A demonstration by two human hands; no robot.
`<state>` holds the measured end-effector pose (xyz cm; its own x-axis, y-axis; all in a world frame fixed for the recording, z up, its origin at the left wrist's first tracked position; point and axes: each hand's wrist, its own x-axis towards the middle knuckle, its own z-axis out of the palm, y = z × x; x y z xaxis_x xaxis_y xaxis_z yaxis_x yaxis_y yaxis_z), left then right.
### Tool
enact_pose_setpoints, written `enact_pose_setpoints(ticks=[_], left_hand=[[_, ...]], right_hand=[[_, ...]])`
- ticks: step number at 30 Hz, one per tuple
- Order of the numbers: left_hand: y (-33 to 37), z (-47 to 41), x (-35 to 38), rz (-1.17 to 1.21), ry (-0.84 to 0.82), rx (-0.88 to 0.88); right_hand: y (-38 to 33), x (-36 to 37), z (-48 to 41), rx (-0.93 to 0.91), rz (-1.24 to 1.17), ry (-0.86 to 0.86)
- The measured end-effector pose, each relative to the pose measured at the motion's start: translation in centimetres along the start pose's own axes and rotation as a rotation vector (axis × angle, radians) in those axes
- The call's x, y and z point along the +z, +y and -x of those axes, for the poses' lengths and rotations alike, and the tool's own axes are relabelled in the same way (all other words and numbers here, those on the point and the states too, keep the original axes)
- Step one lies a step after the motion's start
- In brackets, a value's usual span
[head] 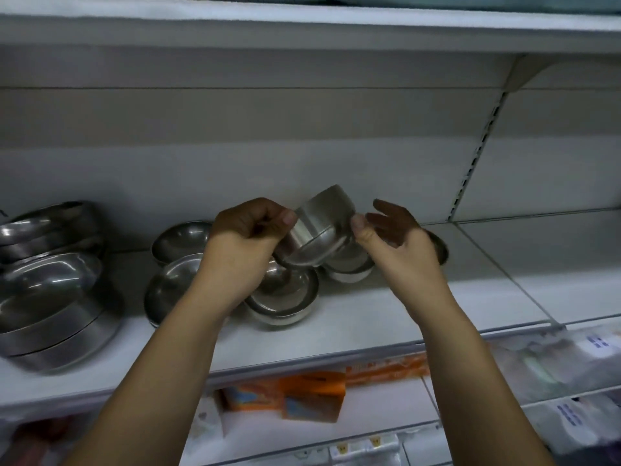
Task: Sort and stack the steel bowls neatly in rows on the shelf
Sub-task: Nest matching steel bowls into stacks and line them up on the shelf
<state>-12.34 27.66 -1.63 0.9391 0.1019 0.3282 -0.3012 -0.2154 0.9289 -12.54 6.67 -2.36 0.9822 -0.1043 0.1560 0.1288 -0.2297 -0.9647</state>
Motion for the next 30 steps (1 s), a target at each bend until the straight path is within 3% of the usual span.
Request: enact_pose_setpoints(ticks=[4, 7, 14, 19, 24, 30], left_hand=[[0.4, 0.4, -4.5, -0.045, -0.111, 0.145], [0.3, 0.8, -8.6, -0.055, -0.097, 0.178], [-0.1, 3.0, -18.8, -0.039, 0.229, -0.013], [0.2, 5.5, -25.5, 0.030, 0.221, -0.093], [-0.7, 6.1, -31.9, 0.043, 0.259, -0.062], [-4.8, 5.7, -35.9, 0.130, 0.099, -0.052]], right_hand=[[-1.5, 3.8, 0.1, 0.091, -0.131, -0.260], [-2.6, 7.4, 0.6, 0.061, -0.194, -0.317], [-6.5, 17.7, 2.8, 0.044, -0.268, -0.260], [-8.9, 25.5, 5.3, 0.112, -0.415, -0.356], [-10.0, 30.4, 6.6, -0.013, -0.237, -0.428], [-9.1, 32.4, 7.7, -0.102, -0.076, -0.435]])
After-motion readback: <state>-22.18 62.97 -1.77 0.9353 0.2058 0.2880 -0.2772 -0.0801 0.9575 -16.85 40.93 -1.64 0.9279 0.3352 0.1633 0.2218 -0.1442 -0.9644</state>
